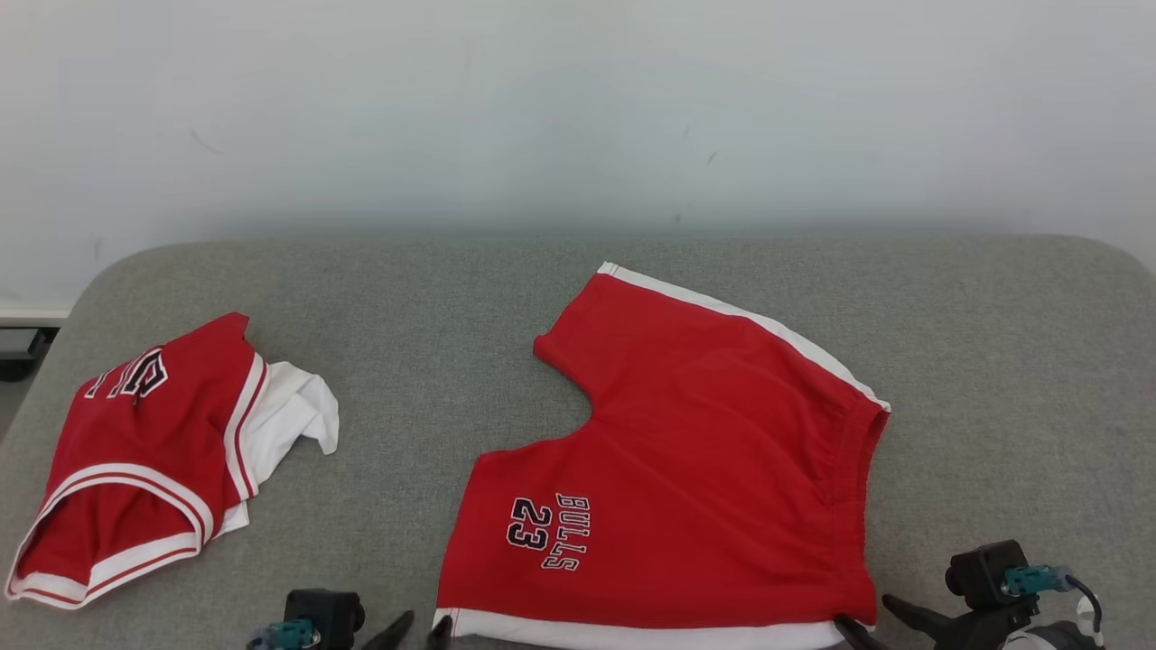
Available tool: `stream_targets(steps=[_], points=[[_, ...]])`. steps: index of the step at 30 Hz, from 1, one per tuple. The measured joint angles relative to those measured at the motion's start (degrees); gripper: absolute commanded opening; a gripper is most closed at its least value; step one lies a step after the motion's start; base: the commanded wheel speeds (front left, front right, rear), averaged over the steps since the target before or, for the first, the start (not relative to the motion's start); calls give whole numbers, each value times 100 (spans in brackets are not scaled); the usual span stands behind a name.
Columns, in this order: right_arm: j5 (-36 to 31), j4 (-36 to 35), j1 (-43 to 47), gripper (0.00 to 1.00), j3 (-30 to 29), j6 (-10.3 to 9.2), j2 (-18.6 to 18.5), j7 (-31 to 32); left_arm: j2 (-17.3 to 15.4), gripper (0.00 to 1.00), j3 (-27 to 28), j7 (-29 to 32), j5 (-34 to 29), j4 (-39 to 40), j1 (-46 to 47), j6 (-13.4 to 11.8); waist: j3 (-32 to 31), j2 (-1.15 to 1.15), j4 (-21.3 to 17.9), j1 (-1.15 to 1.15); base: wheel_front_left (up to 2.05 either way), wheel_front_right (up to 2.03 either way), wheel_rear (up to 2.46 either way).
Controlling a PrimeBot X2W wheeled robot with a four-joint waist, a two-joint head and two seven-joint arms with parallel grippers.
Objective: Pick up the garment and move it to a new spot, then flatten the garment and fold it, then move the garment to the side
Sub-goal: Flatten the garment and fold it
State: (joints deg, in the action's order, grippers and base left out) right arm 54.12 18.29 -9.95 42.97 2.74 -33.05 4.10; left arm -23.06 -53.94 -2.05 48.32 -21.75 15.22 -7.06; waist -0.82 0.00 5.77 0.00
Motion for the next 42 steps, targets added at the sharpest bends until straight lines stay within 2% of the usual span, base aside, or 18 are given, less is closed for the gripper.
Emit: stream_targets(steps=[13, 18, 21, 24, 33, 42], points=[[419, -665, 35, 100, -434, -78, -64, -188, 12, 100, 548, -335, -137, 176, -193, -4, -24, 0, -48, 0, 0, 0, 0], [316, -956, 13, 100, -800, -368, -88, -699, 144, 100, 1136, -798, -510, 205, -205, -4, -47, 0, -81, 0, 0, 0, 0], [45, -979, -35, 100, -989, -686, -49, -1084, 199, 100, 1495, -1011, -822, 109, -236, -4, -61, 1, -118, 0, 0, 0, 0], [-188, -1110, -98, 100, -1046, -832, 31, -1386, 259, 100, 1914, -1096, -988, 31, -467, -4, -86, 0, -179, 0, 0, 0, 0], [-519, -1094, 297, 100, -1403, -983, 63, -1774, 599, 100, 2793, -1169, -1762, 46, -955, -4, -144, 0, -327, 0, 0, 0, 0], [-697, -1121, 719, 100, -1870, -988, 203, -1829, 1021, 100, 3552, -1212, -2380, 285, -1531, -4, -175, 1, -414, 0, 0, 0, 0]])
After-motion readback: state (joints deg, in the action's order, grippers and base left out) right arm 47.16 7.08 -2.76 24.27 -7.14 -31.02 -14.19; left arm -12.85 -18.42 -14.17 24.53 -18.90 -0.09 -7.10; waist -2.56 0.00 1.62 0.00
